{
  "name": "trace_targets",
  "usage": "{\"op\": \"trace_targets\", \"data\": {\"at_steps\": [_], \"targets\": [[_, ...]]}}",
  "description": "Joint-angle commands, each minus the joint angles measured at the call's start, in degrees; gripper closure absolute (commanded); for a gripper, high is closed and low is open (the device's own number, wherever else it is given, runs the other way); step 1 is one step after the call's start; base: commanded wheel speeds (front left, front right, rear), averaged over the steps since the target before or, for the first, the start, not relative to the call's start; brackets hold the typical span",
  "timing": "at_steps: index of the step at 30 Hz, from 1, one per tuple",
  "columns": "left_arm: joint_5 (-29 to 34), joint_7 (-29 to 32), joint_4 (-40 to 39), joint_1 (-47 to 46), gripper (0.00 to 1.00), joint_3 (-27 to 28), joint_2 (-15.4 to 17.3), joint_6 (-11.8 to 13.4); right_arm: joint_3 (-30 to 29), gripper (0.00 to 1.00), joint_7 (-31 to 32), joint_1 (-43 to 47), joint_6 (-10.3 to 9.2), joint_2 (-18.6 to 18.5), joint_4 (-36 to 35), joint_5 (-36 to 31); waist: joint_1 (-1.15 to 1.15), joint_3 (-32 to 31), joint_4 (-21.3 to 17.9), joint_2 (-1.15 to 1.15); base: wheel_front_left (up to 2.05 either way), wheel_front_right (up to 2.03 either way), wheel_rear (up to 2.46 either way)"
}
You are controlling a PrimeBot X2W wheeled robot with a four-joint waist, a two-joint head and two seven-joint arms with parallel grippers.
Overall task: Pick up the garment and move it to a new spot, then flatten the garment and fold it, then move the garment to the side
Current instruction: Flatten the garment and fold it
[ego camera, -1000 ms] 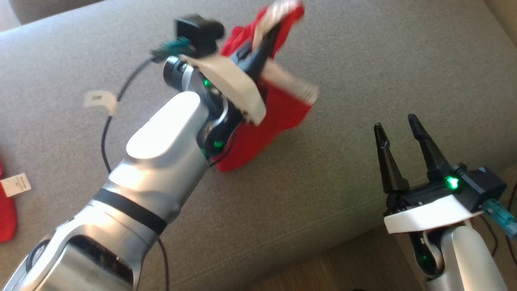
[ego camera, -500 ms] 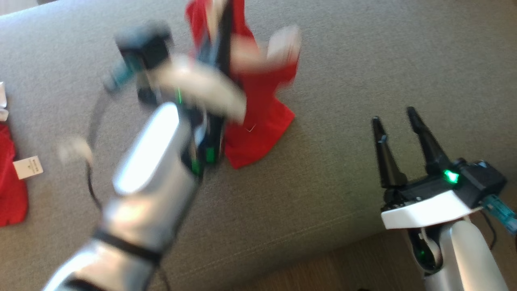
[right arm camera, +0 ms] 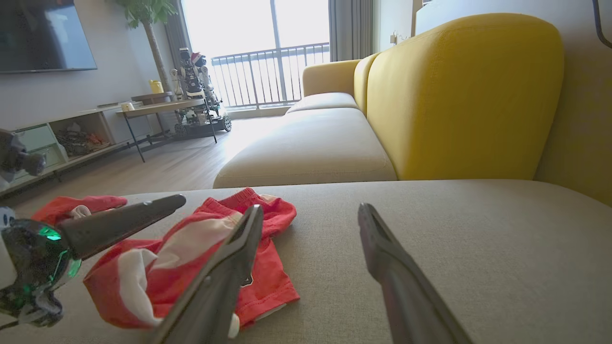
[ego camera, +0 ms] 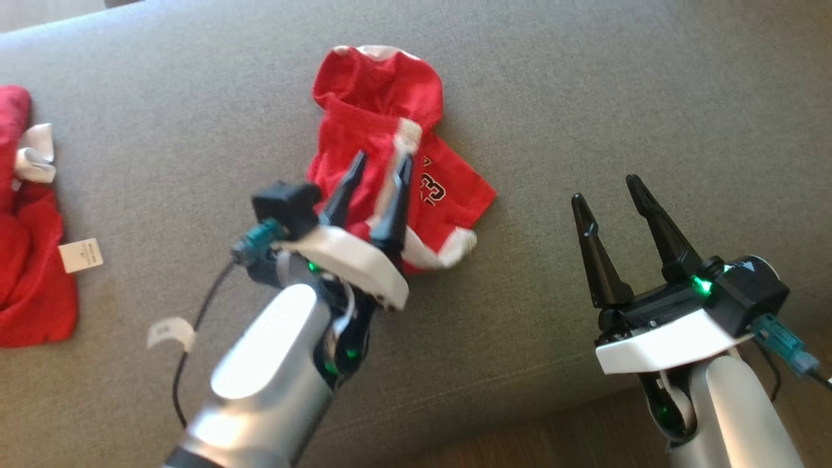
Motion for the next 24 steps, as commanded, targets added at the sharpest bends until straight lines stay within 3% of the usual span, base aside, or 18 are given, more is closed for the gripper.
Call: {"op": "trace_targets", "data": {"at_steps": [1, 5, 10, 14, 17, 24], "targets": [[1.51, -0.30, -2.11, -0.55, 0.00, 0.98, 0.52, -0.44, 1.32, 0.00, -0.37, -0.77, -0.01, -0.22, -1.53, -0.18, 0.00, -0.79, 0.46, 0.00, 0.00, 0.00, 0.00], [6.16, -0.30, -2.02, -0.39, 0.00, 0.47, 1.27, -2.15, 1.40, 0.00, -0.37, -0.02, -0.01, -0.22, -1.18, -0.04, 0.00, -2.25, 0.67, 0.00, 0.00, 0.00, 0.00], [11.77, -0.30, -2.25, -3.30, 0.00, -1.94, 6.24, -5.23, 2.79, 0.00, -0.37, 0.83, -0.01, -0.22, 0.23, 0.83, 0.00, -3.18, 0.22, 0.00, 0.00, 0.00, 0.00], [14.15, -0.30, -3.79, -4.01, 0.00, -2.84, 9.11, -6.08, 6.24, 0.00, -0.37, 1.08, -0.01, -0.22, 3.95, 2.45, 0.00, -3.51, -0.44, 0.00, 0.00, 0.00, 0.00], [16.11, -0.30, -8.34, -1.89, 0.00, -2.57, 10.47, -5.22, 8.42, 0.00, -0.37, 0.31, -0.01, -0.22, 7.53, 3.92, 0.00, -3.14, -0.09, 0.00, 0.00, 0.00, 0.00], [20.31, -0.30, -20.34, 9.06, 0.00, 1.37, 12.05, 0.04, 8.94, 0.00, -0.37, -2.88, -0.01, -0.22, 15.09, 5.90, 0.00, -2.38, 4.24, 0.00, 0.00, 0.00, 0.00]]}}
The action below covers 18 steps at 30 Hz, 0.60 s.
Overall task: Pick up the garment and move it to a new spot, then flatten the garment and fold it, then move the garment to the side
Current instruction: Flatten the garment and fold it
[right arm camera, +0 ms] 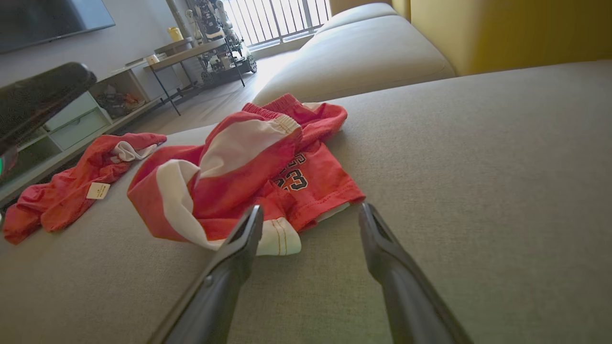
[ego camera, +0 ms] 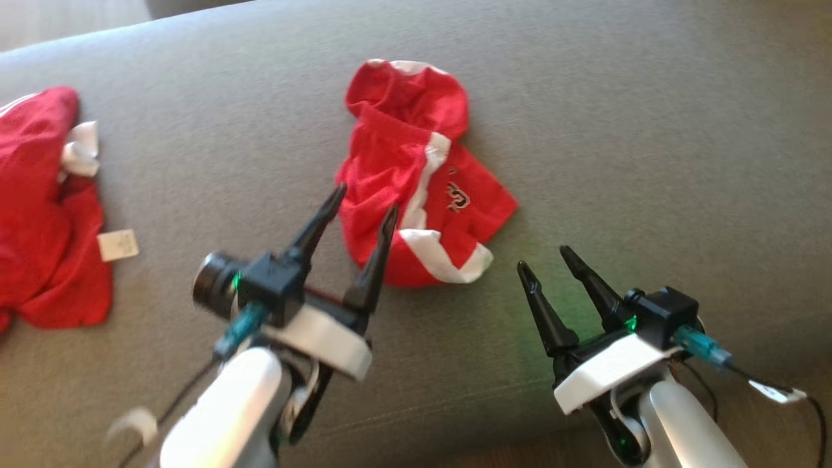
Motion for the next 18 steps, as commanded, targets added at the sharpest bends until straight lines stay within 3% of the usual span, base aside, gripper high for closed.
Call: {"op": "trace_targets", "data": {"at_steps": [1, 9, 18], "targets": [[0.96, -0.29, -3.54, -0.02, 0.00, 2.68, 0.93, 0.72, 1.10, 0.00, -0.37, -2.42, -0.01, -0.11, -0.62, 0.19, 0.00, 0.54, 2.27, 0.00, 0.00, 0.00, 0.00], [4.80, -0.29, -10.02, 7.06, 0.00, 5.87, -1.02, 2.26, 0.11, 0.00, -0.37, -5.87, -0.01, -0.11, 8.15, -0.29, 0.00, 0.83, 8.31, 0.00, 0.00, 0.00, 0.00], [6.63, -0.29, -10.93, 9.73, 0.00, 8.52, -4.02, 1.07, 0.35, 0.00, -0.37, -7.35, -0.01, -0.11, 14.47, -1.18, 0.00, 0.68, 11.48, 0.00, 0.00, 0.00, 0.00]]}}
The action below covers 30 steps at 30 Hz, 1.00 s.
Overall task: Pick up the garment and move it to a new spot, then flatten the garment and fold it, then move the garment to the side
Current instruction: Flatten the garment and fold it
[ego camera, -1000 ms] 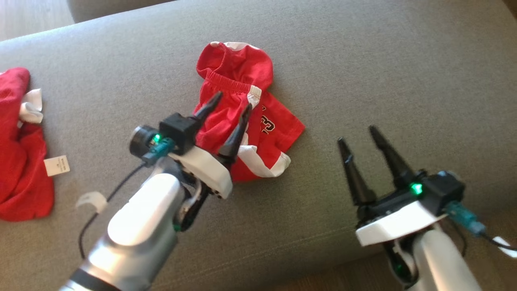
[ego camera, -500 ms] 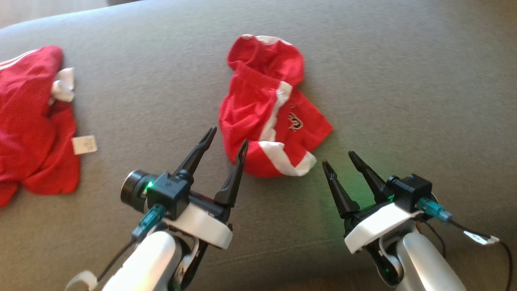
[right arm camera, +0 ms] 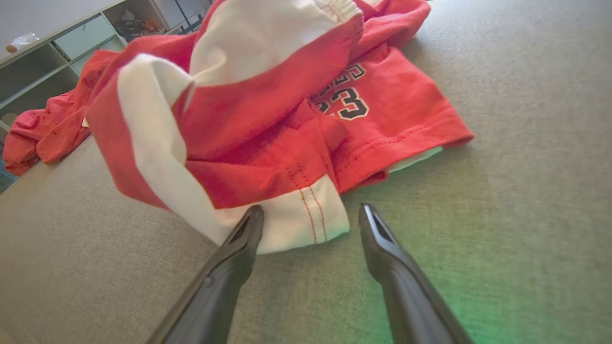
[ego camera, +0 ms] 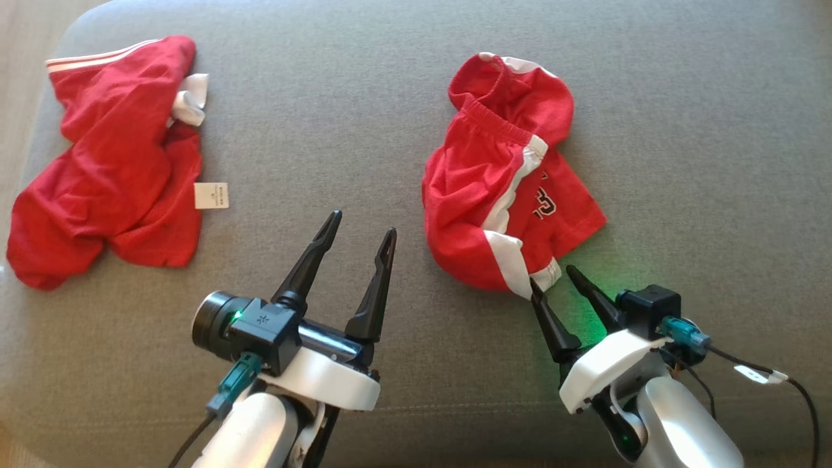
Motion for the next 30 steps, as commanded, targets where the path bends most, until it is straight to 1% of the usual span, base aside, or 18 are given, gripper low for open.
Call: {"op": "trace_targets", "data": {"at_steps": [1, 3, 4, 5, 6, 9, 13, 18, 25, 28, 30], "targets": [[0.59, -0.29, -1.93, -1.02, 0.00, 2.69, -0.21, -0.59, 1.59, 0.00, -0.37, -1.69, -0.01, 0.08, -0.86, -0.19, 0.00, -0.02, 0.50, 0.00, 0.00, 0.00, 0.00], [1.02, -0.29, -1.85, -0.74, 0.00, 3.18, -0.74, -1.16, 1.80, 0.21, -0.37, -1.93, -0.01, 0.08, -0.23, -0.25, 0.00, -0.07, 0.88, 0.00, 0.00, 0.00, 0.00], [1.23, -0.29, -1.79, -0.60, 0.00, 3.45, -0.98, -1.40, 1.87, 0.43, -0.37, -2.04, -0.01, 0.08, 0.08, -0.31, 0.00, -0.09, 1.03, 0.00, 0.00, 0.00, 0.00], [1.41, -0.29, -1.70, -0.48, 0.00, 3.71, -1.22, -1.65, 2.02, 0.58, -0.37, -2.14, -0.01, 0.08, 0.48, -0.32, 0.00, -0.11, 1.17, 0.00, 0.00, 0.00, 0.00], [1.80, -0.29, -1.52, -0.29, 0.00, 4.22, -1.66, -2.10, 2.33, 1.00, -0.37, -2.45, -0.01, 0.08, 1.17, -0.53, 0.00, -0.10, 1.33, 0.00, 0.00, 0.00, 0.00], [2.26, -0.29, -1.16, 0.16, 0.00, 4.97, -2.21, -2.61, 1.61, 1.00, -0.37, -2.98, -0.01, 0.08, 2.07, -1.58, 0.00, -0.13, 1.21, 0.00, 0.00, 0.00, 0.00], [2.74, -0.29, -0.82, 1.02, 0.00, 6.18, -2.69, -3.02, -2.76, 1.00, -0.37, -3.23, -0.01, 0.08, 1.33, -5.96, 0.00, 0.12, -0.06, 0.00, 0.00, 0.00, 0.00], [3.56, -0.29, -0.66, 1.02, 0.00, 7.58, -2.91, -3.94, -10.30, 1.00, -0.37, -1.78, -0.01, 0.08, -4.41, -12.82, 0.00, 0.69, -2.96, 0.00, 0.00, 0.00, 0.00], [4.74, -0.29, -0.23, -0.73, 0.00, 8.68, -3.25, -5.68, -18.56, 1.00, -0.37, 2.98, -0.01, 0.08, -14.44, -18.32, 0.00, 1.58, -7.36, 0.00, 0.00, 0.00, 0.00], [4.94, -0.29, 0.32, -1.31, 0.00, 8.72, -3.23, -6.57, -19.52, 1.00, -0.37, 4.33, -0.01, 0.08, -16.00, -18.23, 0.00, 2.05, -9.40, 0.00, 0.00, 0.00, 0.00], [4.90, -0.29, 0.98, -2.26, 0.00, 8.29, -3.21, -7.63, -19.41, 1.00, -0.37, 4.51, -0.01, 0.08, -16.52, -17.63, 0.00, 2.49, -10.60, 0.00, 0.00, 0.00, 0.00]]}}
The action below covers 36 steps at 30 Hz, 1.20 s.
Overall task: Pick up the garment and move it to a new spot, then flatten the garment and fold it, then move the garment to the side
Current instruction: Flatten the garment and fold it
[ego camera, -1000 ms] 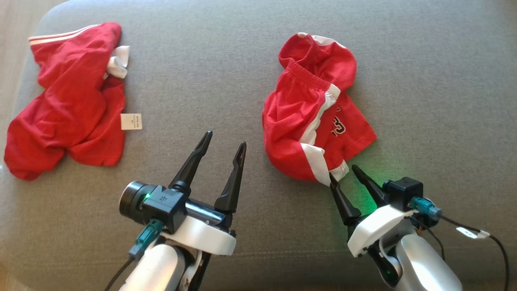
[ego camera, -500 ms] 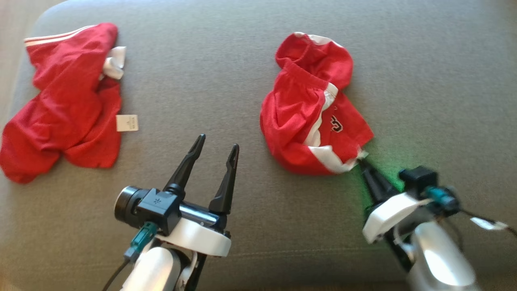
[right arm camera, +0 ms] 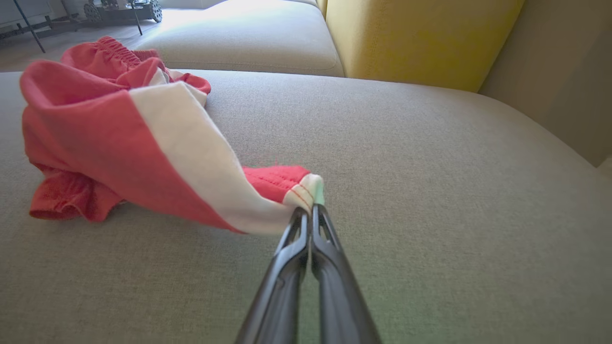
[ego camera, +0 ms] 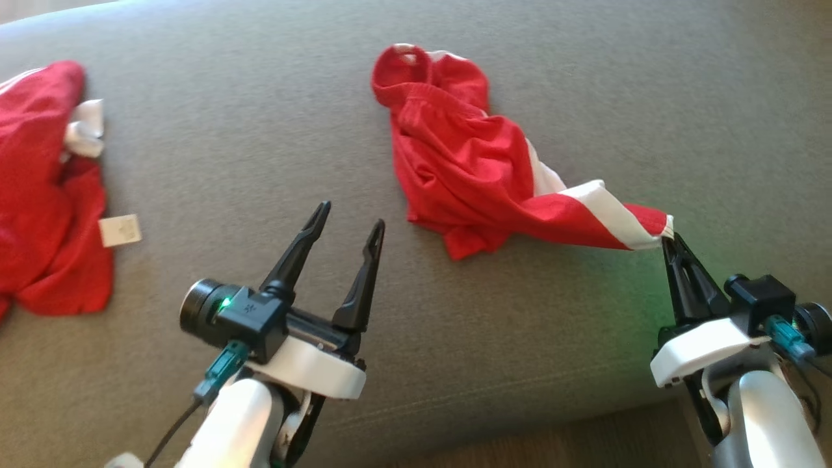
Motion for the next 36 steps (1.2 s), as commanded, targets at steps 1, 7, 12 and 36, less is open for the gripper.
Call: {"op": "trace_targets", "data": {"at_steps": [1, 7, 12, 36], "targets": [[0.59, -0.29, -1.06, -3.61, 0.00, 1.20, -0.10, -0.93, 1.49, 1.00, -0.38, -0.70, -0.02, -0.14, -2.29, 0.76, 0.00, 0.88, -1.84, 0.00, 0.00, 0.00, 0.00], [2.65, 3.41, 4.16, -16.52, 0.00, -4.35, -0.96, -4.47, 3.40, 1.00, -0.38, -0.75, -0.02, -0.14, -1.37, 2.77, 0.00, 1.85, -3.41, 0.00, 0.00, 0.00, 0.00], [2.94, 7.43, 10.67, -28.37, 0.00, -9.53, -2.37, -5.62, 5.09, 1.00, -0.38, -1.60, -0.02, -0.14, -0.87, 3.50, 0.00, 2.78, -4.77, 0.00, 0.00, 0.00, 0.00], [1.45, 17.83, 50.79, -47.38, 0.68, -22.52, -1.78, -6.13, 6.78, 1.00, -0.38, -4.08, -0.02, -0.14, -2.88, 4.73, 0.00, 6.34, -4.45, 0.00, 0.00, 0.00, 0.00]]}}
